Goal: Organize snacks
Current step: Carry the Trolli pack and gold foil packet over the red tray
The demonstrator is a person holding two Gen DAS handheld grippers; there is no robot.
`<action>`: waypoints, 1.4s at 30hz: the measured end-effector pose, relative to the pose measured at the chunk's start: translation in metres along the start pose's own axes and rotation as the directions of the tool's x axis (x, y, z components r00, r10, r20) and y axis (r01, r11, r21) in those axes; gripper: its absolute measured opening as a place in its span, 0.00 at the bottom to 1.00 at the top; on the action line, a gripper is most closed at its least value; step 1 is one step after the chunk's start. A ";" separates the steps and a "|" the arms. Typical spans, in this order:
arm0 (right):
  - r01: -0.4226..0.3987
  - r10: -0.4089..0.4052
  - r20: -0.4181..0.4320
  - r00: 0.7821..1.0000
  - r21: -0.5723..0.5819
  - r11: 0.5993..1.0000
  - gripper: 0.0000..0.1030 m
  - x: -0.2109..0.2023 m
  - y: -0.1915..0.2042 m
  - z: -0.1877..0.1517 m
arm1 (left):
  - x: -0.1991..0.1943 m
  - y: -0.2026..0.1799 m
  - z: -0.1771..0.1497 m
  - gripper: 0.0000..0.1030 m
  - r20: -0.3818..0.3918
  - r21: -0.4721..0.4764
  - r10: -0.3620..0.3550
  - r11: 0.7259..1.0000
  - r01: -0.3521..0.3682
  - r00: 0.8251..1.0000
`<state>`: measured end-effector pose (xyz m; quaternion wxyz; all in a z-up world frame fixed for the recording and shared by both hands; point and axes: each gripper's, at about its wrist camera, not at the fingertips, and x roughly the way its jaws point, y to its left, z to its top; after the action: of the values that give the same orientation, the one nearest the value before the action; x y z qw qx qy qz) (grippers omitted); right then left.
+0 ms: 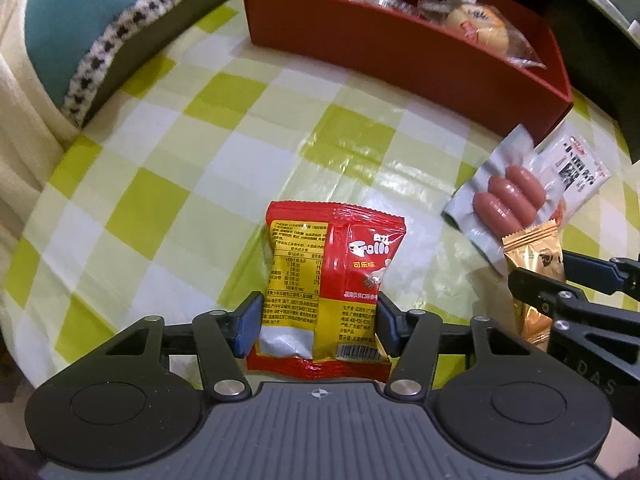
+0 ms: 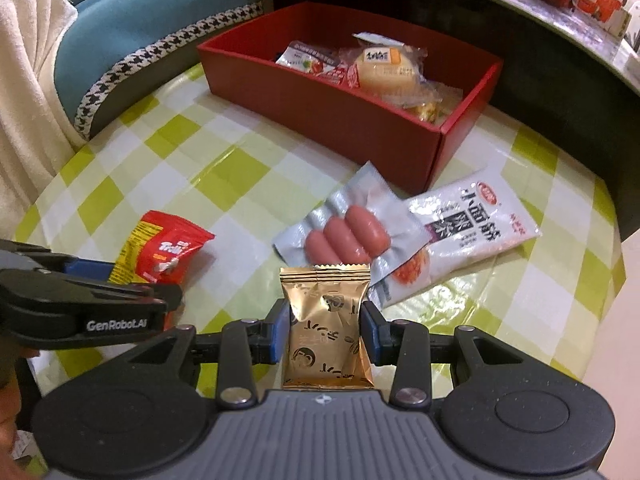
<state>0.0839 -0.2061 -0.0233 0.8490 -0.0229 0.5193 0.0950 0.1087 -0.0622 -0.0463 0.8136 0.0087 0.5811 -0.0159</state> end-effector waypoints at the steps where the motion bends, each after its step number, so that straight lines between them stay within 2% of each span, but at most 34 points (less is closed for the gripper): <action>1: 0.010 -0.010 0.007 1.000 -0.004 1.000 0.40 -0.001 0.000 0.002 | -0.003 -0.001 0.001 0.63 0.011 0.003 0.003 1.000 -0.003 1.000; 13: 0.044 -0.045 0.126 0.991 0.008 0.999 0.40 -0.020 -0.007 0.040 | -0.028 -0.009 0.030 0.63 0.131 0.005 0.040 0.999 -0.041 0.991; 23: 0.022 -0.039 0.205 0.978 0.082 0.996 0.40 -0.022 -0.024 0.090 | -0.037 -0.014 0.083 0.63 0.199 -0.010 0.034 0.999 -0.033 0.979; 34: 0.050 -0.075 0.221 0.973 0.113 0.992 0.40 0.011 -0.050 0.148 | -0.015 -0.031 0.151 0.63 0.226 -0.011 0.057 0.998 -0.056 0.973; 42: 0.061 -0.085 0.220 0.972 0.114 0.992 0.40 0.038 -0.065 0.173 | 0.007 -0.043 0.189 0.63 0.233 -0.009 0.065 0.998 -0.065 0.970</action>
<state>0.2650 -0.2410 0.0185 0.9051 0.0140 0.4233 0.0377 0.2880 -0.1110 0.0087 0.8763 0.0251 0.4811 0.0103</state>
